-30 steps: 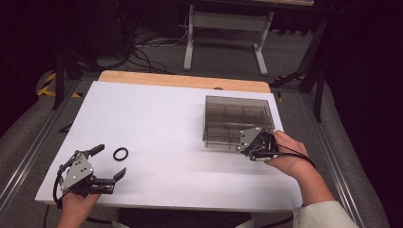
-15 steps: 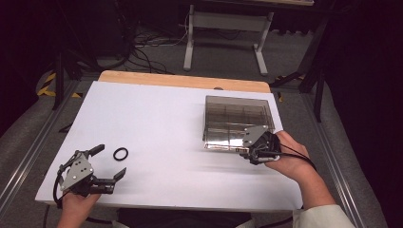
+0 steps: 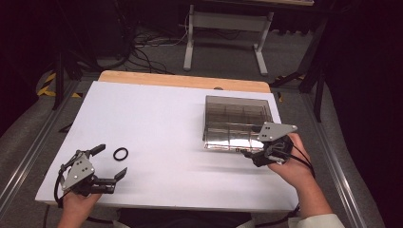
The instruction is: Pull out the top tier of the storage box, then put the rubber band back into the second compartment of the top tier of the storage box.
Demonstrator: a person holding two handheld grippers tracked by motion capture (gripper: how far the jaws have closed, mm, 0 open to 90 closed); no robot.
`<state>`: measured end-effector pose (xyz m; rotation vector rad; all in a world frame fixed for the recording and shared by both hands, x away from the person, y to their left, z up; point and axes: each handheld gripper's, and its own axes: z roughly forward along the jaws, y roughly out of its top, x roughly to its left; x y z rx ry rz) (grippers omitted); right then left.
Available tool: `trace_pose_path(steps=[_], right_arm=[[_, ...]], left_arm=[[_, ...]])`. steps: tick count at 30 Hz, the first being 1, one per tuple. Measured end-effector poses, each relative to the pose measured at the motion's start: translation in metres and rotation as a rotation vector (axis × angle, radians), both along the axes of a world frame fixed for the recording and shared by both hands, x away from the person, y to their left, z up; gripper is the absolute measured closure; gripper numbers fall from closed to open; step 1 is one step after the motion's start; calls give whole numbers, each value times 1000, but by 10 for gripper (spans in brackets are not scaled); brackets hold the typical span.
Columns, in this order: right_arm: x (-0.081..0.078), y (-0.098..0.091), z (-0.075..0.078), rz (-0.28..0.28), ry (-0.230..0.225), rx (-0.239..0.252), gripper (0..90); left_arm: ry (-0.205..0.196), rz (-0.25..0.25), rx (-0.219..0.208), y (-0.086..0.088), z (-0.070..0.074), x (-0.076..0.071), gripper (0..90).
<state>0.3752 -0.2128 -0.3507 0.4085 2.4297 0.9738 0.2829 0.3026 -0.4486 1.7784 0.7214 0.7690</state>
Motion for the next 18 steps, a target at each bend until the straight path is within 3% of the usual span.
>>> trace_pose_path(steps=[2,3,4,6,7,13,18], right_arm=[[-3,-5,1,-19,-15,50,131],[-3,-5,1,-19,-15,50,131],[-6,-11,0,-38,-29,104,97],[-10,-16,-2,-60,-45,161,65],[-10,-16,-2,-60,-45,161,65],[-25,-36,-20,-160,-83,284,27],[-33,-48,-31,-220,-105,337,18]], left_arm=[[1,2,0,1,0,0,7],[1,2,0,1,0,0,7],[4,-2,-6,1,0,0,7],[3,0,-5,1,0,0,7],[-1,2,0,1,0,0,7],[4,-2,-4,0,0,1,7],[-1,4,-1,0,0,1,7]])
